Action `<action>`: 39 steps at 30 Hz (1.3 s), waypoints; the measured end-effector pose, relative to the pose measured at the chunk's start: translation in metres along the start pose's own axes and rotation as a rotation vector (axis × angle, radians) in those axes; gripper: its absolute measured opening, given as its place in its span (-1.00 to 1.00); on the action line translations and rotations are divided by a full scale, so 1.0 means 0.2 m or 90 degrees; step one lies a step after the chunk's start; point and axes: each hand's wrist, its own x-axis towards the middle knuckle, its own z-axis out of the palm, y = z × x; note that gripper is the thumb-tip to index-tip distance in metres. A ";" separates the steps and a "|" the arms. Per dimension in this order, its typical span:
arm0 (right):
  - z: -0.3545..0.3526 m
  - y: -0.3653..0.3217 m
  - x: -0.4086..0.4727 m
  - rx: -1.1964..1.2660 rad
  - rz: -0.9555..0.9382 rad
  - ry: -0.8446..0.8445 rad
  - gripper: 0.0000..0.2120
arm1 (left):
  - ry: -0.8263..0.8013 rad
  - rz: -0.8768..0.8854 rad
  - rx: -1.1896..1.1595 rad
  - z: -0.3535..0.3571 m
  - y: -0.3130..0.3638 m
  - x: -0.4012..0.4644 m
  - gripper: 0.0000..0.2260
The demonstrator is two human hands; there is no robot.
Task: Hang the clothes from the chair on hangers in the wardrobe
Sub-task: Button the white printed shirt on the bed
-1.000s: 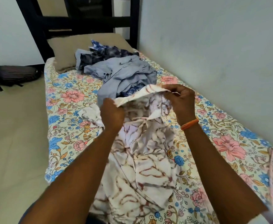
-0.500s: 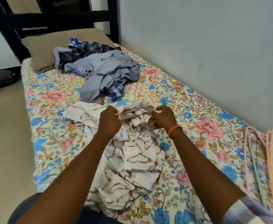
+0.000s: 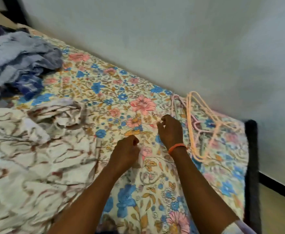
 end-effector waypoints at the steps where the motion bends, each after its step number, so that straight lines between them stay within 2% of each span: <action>1: -0.03 0.07 0.01 -0.045 0.019 0.017 -0.75 | -0.022 0.010 0.011 0.06 0.04 0.01 -0.82; 5: -0.15 0.29 0.01 -0.215 0.114 0.115 -0.64 | -0.137 0.051 0.041 0.26 0.17 0.01 -0.86; 7: -0.18 0.36 0.01 -0.232 0.177 0.091 -0.52 | -0.168 0.074 0.070 0.31 0.17 0.00 -0.91; 9: -0.20 0.41 0.02 -0.173 0.201 0.064 -0.55 | -0.164 0.074 0.075 0.32 0.17 -0.01 -0.92; 11: -0.20 0.43 0.03 -0.091 0.190 0.092 -0.69 | -0.166 0.051 0.053 0.30 0.17 0.00 -0.98; 13: -0.22 0.42 0.04 -0.040 0.207 0.130 -0.75 | -0.167 0.022 0.008 0.28 0.17 0.00 -0.94; 17: -0.24 0.40 0.08 0.039 0.296 0.132 -0.76 | -0.164 -0.003 -0.025 0.24 0.16 0.00 -0.95; 23: -0.25 0.38 0.10 0.103 0.304 0.160 -0.86 | -0.153 -0.012 -0.014 0.20 0.13 0.01 -0.95; 26: -0.27 0.33 0.10 0.083 0.329 0.189 -0.80 | -0.144 -0.016 -0.014 0.18 0.13 0.00 -0.96; 31: -0.27 0.22 0.11 0.108 0.286 0.196 -0.84 | -0.105 -0.037 -0.071 0.10 0.13 -0.01 -0.92; 34: -0.24 0.09 0.10 0.110 0.234 0.203 -0.89 | -0.047 -0.030 -0.127 0.03 0.14 0.00 -0.87; 39: -0.18 -0.09 0.10 0.110 0.101 0.173 -0.89 | 0.017 -0.121 -0.370 -0.08 0.19 0.02 -0.77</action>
